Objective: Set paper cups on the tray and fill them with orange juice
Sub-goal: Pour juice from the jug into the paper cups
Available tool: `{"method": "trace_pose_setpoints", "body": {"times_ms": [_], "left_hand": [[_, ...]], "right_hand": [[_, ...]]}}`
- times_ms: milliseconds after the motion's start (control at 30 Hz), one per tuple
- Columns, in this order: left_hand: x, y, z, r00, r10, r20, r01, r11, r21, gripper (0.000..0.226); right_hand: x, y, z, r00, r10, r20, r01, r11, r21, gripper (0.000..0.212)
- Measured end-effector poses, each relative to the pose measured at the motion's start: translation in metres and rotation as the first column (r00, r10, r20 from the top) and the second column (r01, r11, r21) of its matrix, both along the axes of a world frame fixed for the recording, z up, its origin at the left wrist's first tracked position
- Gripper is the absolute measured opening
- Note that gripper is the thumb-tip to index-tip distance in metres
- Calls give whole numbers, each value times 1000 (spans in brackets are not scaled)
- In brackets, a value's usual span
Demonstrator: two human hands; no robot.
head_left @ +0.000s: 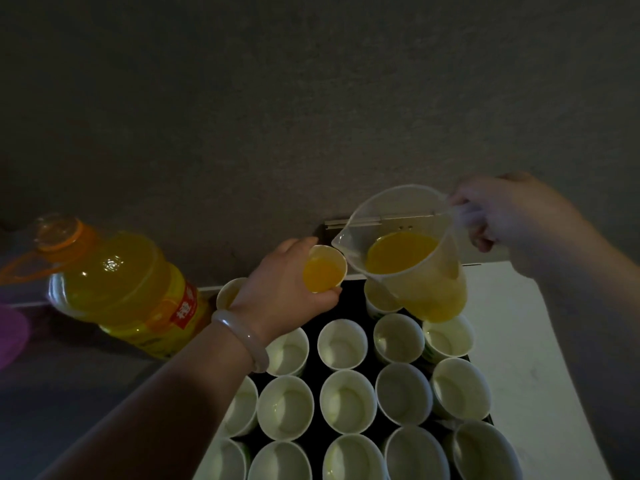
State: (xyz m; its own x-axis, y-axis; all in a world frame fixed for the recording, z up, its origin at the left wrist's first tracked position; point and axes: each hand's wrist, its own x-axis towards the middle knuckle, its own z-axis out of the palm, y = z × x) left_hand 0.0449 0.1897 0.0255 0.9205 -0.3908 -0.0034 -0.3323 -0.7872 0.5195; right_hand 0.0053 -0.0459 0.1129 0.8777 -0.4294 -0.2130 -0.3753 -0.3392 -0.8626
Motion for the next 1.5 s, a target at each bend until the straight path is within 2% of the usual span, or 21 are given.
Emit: {"method": "trace_pose_setpoints", "body": {"times_ms": [167, 233, 333, 500, 600, 733, 933, 1167, 1300, 1500], "left_hand": [[2, -7, -2, 1000, 2, -12, -3, 1000, -30, 81], [3, -11, -4, 1000, -3, -21, 3, 1000, -27, 81], [6, -18, -10, 999, -17, -34, 17, 1000, -4, 82], [10, -23, -27, 996, -43, -83, 47, 997, 57, 83], [17, -25, -34, 988, -65, -139, 81, 990, 114, 83], [25, -29, -43, 978, -100, -182, 128, 980, 153, 81], [28, -32, -54, 975, -92, -205, 126, 979, 161, 82], [30, -34, -59, 970, -99, -221, 144, 969, 201, 79], [29, -33, -59, 970, -102, -219, 156, 956, 246, 84], [34, -30, -56, 953, -129, -275, 203, 944, 261, 92]], "right_hand": [[-14, -8, -4, 988, -84, 130, 61, 983, 172, 17], [-16, -9, -7, 971, -194, 138, 163, 964, 208, 14], [-17, -16, -11, 935, -337, 113, 302, 920, 249, 25], [-26, -28, -15, 951, -245, 190, 197, 950, 242, 13], [-30, -33, -21, 955, -257, 145, 239, 962, 131, 17], [-27, -27, -21, 916, -385, 111, 341, 895, 288, 22], [-24, -26, -26, 901, -431, 48, 395, 861, 320, 22], [-26, -27, -31, 933, -342, 110, 292, 901, 319, 18], [-29, -29, -29, 948, -245, 205, 164, 923, 347, 14], [-33, -31, -28, 943, -243, 229, 156, 927, 342, 15]]}}
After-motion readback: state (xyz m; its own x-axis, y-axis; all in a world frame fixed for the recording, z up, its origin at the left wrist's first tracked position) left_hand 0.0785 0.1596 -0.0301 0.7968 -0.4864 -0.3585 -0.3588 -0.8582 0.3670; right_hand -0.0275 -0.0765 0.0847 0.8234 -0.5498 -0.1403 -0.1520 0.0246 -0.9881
